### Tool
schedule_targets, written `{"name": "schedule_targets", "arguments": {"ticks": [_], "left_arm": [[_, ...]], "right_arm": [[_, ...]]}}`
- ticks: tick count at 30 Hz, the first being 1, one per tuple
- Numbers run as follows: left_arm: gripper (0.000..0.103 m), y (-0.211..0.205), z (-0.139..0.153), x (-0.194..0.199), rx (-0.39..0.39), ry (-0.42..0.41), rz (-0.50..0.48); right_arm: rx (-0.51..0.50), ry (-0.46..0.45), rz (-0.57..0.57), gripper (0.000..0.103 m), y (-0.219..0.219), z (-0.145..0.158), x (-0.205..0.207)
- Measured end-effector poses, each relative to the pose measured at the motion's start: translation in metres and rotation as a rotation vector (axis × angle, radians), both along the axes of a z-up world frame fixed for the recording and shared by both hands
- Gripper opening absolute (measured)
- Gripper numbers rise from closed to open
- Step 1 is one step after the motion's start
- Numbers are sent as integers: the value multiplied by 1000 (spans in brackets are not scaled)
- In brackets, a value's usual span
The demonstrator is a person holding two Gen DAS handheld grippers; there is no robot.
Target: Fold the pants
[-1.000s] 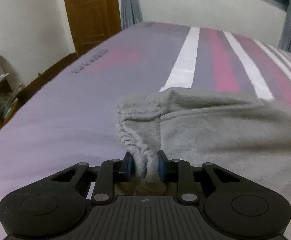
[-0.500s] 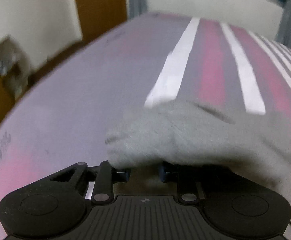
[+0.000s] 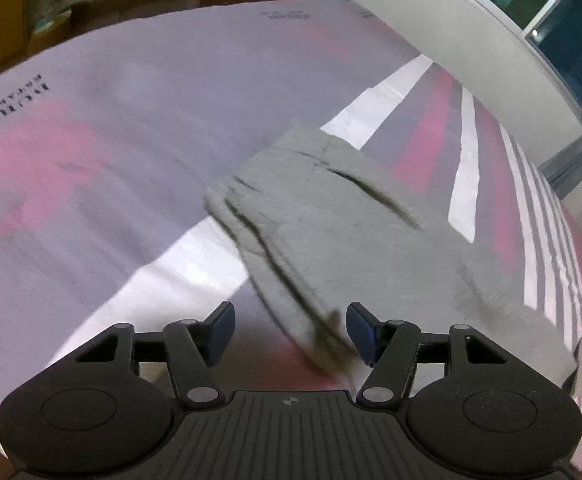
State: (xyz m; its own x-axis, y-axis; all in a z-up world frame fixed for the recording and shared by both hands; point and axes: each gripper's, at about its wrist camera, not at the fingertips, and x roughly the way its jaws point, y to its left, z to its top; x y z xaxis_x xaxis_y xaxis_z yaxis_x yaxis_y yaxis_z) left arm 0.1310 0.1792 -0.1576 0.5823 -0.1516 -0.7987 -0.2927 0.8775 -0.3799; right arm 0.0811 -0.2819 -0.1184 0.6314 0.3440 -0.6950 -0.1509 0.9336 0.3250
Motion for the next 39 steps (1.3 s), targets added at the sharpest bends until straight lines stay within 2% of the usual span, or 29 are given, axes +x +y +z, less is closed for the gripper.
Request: {"name": "schedule_targets", "arguments": {"ticks": [4, 5, 6, 7, 11, 12, 15, 18, 20, 22, 23, 24, 28, 31, 33, 36, 39], "left_arm": [[62, -8, -15, 15, -42, 23, 32], [58, -11, -18, 17, -46, 18, 39], [40, -13, -20, 20, -43, 14, 45], [26, -18, -21, 21, -43, 15, 47], [23, -22, -22, 22, -41, 3, 54], [17, -25, -22, 24, -38, -7, 50], [16, -28, -26, 28, -14, -5, 36], [16, -20, -37, 31, -54, 34, 64], [16, -20, -35, 33, -50, 29, 62], [16, -21, -32, 34, -40, 10, 62], [15, -21, -29, 35, -37, -1, 63], [12, -21, -26, 35, -35, -10, 59], [10, -13, -3, 33, -14, -77, 42], [10, 4, 12, 32, -3, -114, 48], [10, 11, 6, 32, -3, -87, 27], [10, 7, -19, 28, 43, -34, 2], [10, 7, -38, 29, 36, -21, -3]], "right_arm": [[20, 25, -43, 44, -6, -1, -10], [28, 39, -55, 44, -9, -4, -9], [34, 53, -68, 44, -11, -8, -9], [42, 64, -78, 44, -13, -13, -8], [89, 91, -127, 44, -25, -19, -3], [106, 99, -139, 44, -27, -18, -3], [180, 116, -188, 44, -36, -23, 3], [276, 139, -258, 44, -45, -30, 12], [314, 147, -294, 44, -49, -35, 20], [323, 156, -328, 30, -52, -39, 26], [319, 155, -341, 10, -52, -40, 27], [312, 147, -342, 8, -51, -39, 26], [250, 26, -240, 7, -29, -9, 4], [247, -16, -159, 7, -10, 7, -14], [211, -19, -134, 7, -2, 5, -21], [153, 29, -146, 7, 3, -20, -22], [60, 69, -155, 9, 3, -43, -25]]}}
